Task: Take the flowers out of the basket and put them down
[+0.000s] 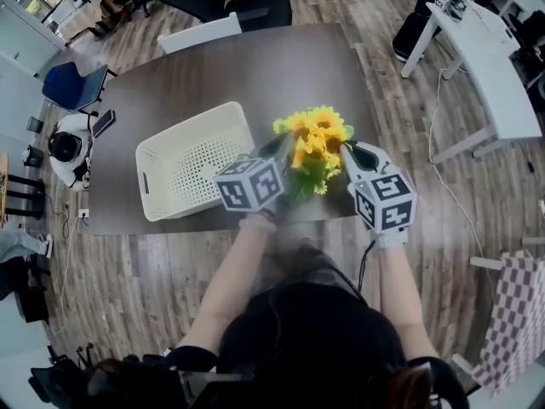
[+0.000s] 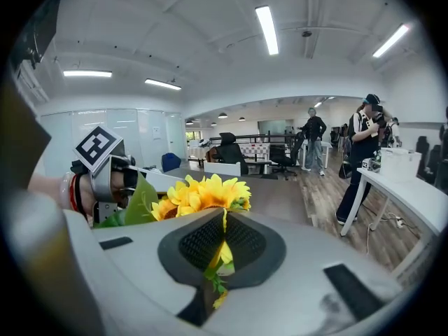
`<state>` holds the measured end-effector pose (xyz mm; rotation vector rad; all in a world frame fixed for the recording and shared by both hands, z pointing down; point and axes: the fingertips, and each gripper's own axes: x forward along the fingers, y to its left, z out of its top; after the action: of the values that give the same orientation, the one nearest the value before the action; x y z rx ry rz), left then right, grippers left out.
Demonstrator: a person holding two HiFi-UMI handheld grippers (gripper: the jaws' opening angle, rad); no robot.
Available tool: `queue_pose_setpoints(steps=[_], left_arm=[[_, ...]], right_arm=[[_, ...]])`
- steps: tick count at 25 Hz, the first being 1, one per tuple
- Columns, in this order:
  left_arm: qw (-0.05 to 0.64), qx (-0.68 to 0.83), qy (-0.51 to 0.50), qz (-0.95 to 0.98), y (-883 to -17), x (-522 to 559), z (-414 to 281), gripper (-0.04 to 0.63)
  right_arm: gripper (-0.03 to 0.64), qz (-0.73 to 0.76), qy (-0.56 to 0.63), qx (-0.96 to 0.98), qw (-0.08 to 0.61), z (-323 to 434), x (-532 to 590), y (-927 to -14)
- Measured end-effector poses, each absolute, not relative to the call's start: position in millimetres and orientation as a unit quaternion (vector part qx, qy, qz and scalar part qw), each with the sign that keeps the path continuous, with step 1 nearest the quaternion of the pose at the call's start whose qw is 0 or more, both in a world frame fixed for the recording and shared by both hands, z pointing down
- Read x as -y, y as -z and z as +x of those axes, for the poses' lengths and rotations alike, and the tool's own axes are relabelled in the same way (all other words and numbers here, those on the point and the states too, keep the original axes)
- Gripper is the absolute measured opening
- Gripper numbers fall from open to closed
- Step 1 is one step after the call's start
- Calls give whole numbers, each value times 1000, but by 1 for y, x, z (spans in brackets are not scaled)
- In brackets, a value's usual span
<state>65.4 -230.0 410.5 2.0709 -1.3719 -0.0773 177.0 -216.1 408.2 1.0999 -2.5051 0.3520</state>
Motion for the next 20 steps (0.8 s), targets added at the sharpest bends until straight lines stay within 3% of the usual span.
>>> queue_pose_setpoints(steps=[20], left_arm=[[353, 528, 10, 773, -461, 228, 86, 4]], right_arm=[[6, 371, -160, 889, 214, 196, 214, -455]])
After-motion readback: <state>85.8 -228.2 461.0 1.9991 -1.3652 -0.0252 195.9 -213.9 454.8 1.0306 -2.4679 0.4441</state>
